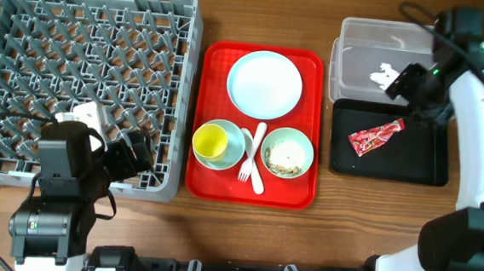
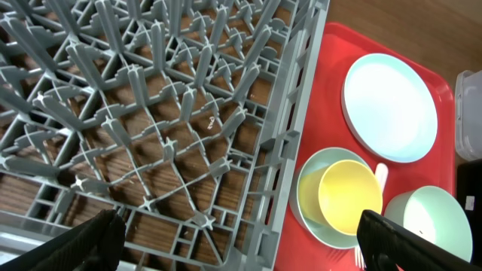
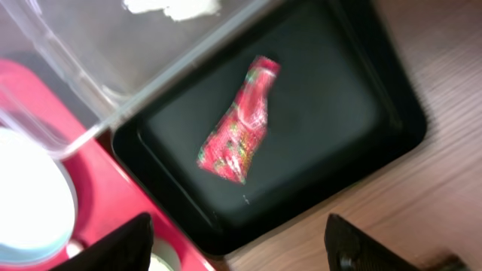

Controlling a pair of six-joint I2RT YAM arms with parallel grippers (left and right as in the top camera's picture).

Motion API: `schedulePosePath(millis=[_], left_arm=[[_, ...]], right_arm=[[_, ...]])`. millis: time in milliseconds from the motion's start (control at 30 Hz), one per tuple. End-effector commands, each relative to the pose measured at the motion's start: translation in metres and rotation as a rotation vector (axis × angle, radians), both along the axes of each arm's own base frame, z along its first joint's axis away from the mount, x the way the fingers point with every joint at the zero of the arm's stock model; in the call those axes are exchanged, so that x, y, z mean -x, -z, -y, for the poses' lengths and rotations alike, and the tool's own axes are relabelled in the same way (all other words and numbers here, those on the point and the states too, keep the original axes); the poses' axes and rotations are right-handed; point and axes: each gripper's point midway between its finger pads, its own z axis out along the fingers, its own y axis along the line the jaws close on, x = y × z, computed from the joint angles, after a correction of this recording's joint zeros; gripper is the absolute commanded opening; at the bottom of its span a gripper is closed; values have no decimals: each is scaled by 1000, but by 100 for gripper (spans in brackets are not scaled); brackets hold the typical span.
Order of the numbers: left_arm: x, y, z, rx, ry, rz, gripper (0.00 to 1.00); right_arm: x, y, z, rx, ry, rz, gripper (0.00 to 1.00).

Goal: Sort waste into correct bins and load items into the dishwasher rack

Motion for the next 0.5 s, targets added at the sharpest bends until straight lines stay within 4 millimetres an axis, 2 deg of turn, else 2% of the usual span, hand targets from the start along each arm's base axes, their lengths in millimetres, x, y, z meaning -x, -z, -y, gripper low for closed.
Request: schedulePosePath(millis=[0, 33, 100, 200, 333, 467], left_arm=[[-1, -10, -1, 1, -4, 29, 100], [-1, -10, -1, 1, -4, 27, 100], [-1, -10, -1, 2, -4, 26, 100], [-1, -10, -1, 2, -4, 26, 100], [-1, -10, -1, 2, -4, 26, 100], [-1, -10, -1, 2, -4, 26, 100]], right_arm=[[13, 54, -12, -80, 98, -66, 75], [16, 65, -12, -84, 135, -71, 77], [15, 83, -12, -90, 182, -53, 89], [12, 106, -12, -98, 232, -14, 90], [20, 131, -12, -107, 310, -6, 90], [23, 147, -12, -110, 325, 15, 90]])
